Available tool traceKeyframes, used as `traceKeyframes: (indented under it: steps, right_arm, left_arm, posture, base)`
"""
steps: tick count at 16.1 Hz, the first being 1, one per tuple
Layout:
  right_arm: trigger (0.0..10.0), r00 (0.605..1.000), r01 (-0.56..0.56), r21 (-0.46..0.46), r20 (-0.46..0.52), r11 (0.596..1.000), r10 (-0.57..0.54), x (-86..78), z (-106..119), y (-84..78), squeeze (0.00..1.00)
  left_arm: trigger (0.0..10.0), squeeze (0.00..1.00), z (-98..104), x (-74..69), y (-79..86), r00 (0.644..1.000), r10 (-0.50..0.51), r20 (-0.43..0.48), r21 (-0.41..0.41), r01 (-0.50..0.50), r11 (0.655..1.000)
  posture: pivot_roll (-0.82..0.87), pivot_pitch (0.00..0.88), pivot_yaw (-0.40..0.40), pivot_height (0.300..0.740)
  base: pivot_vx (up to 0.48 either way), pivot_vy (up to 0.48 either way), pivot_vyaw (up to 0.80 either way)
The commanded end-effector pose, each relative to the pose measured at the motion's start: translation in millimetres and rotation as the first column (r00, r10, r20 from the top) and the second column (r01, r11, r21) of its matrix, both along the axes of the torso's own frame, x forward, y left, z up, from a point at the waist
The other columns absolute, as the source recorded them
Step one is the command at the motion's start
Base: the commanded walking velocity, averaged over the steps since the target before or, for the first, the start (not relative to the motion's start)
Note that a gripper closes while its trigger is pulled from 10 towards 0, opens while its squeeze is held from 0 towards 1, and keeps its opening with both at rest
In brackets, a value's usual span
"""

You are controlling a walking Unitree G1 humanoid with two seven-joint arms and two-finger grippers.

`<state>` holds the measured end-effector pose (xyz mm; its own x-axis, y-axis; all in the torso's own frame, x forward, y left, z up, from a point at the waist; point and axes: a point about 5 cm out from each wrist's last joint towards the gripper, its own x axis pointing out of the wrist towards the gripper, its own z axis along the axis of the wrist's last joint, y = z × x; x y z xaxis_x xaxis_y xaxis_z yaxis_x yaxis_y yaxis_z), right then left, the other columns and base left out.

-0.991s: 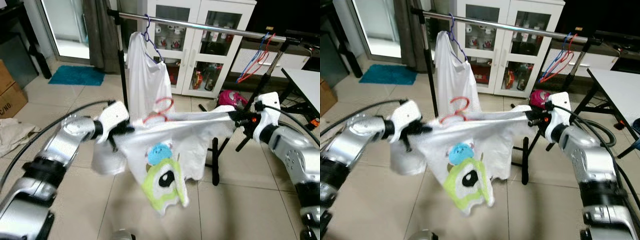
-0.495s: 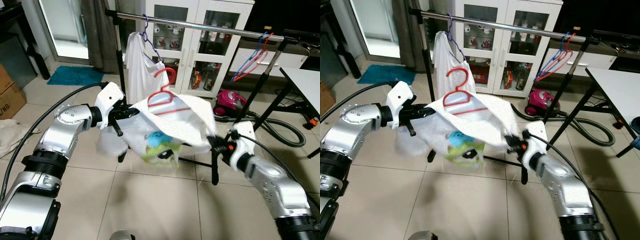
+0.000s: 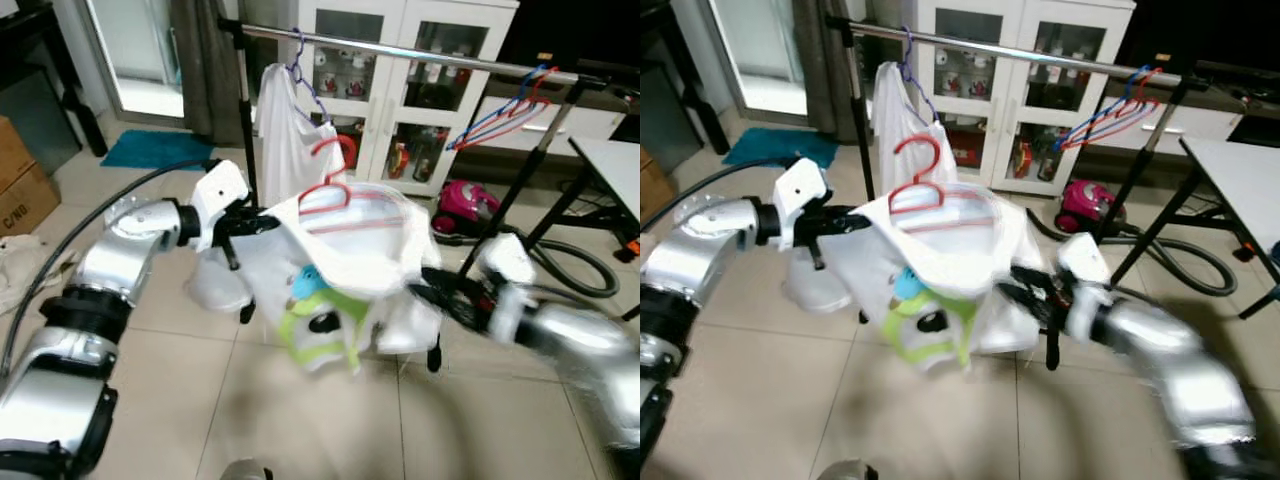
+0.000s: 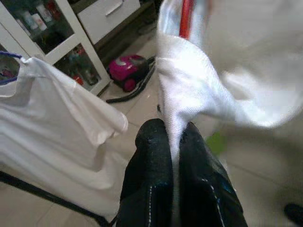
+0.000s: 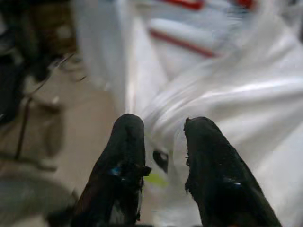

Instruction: Hang hanger

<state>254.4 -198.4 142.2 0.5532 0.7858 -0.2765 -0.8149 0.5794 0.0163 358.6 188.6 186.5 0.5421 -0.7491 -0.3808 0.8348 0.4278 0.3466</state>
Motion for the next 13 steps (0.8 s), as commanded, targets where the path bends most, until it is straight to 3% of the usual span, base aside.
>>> traceKeyframes:
  steps: [1,3,5,8,9,10,11,13]
  right_arm:
    - [10.0,0.995,-0.104,-0.051,0.003,0.993,0.104,-4.9,6.3,-2.1,1.00]
    - [10.0,0.990,-0.142,-0.079,0.012,0.987,0.143,-5.0,14.9,-9.8,1.00]
    - [10.0,0.987,-0.091,-0.041,0.127,0.995,0.095,10.8,40.5,-16.3,1.00]
    - [10.0,0.963,-0.131,0.044,0.242,0.990,0.116,25.5,73.4,-4.1,1.00]
    - [10.0,0.953,-0.196,0.012,0.238,0.981,0.187,26.0,77.2,5.6,0.66]
    - [10.0,0.950,-0.219,-0.004,0.225,0.976,0.214,25.5,76.5,8.5,0.66]
    - [10.0,0.941,-0.271,-0.055,0.195,0.961,0.277,25.3,68.9,17.2,0.00]
    - [10.0,0.934,-0.296,-0.085,0.183,0.951,0.307,27.5,62.3,24.5,0.00]
  left_arm:
    - [0.0,0.00,8.7,3.0,-3.9,0.999,-0.036,0.039,0.033,0.035,0.999]
    - [0.0,0.00,8.9,3.1,-3.7,0.997,-0.056,0.047,0.062,0.053,0.997]
    - [0.0,0.00,9.7,1.6,-6.0,0.992,-0.113,0.056,0.088,0.108,0.990]
    - [0.0,0.00,9.2,-9.0,-18.4,0.961,-0.275,0.032,0.072,0.272,0.960]
    - [0.0,0.00,9.6,-12.7,-23.9,0.942,-0.334,0.036,0.072,0.331,0.941]
    - [0.0,0.00,9.9,-13.1,-25.0,0.938,-0.345,0.043,0.077,0.341,0.937]
    - [0.0,0.00,12.0,-12.4,-29.0,0.928,-0.368,0.066,0.078,0.363,0.929]
    - [0.0,0.00,15.0,-13.4,-33.9,0.913,-0.399,0.082,0.065,0.394,0.917]
  posture:
    - [0.09,0.000,-0.018,0.740]
    - [0.09,0.000,-0.018,0.740]
    - [0.08,0.000,-0.019,0.740]
    - [0.08,0.000,-0.021,0.740]
    - [0.08,0.000,-0.021,0.740]
    - [0.08,0.000,-0.021,0.740]
    - [0.08,0.000,-0.024,0.740]
    - [0.08,0.000,-0.024,0.740]
  base:
    - [0.000,0.000,0.00]
    - [0.000,0.000,0.00]
    - [0.000,0.000,0.00]
    - [0.000,0.000,0.00]
    - [0.000,0.000,0.00]
    - [0.000,0.000,0.00]
    - [0.000,0.000,0.00]
    - [0.000,0.000,0.00]
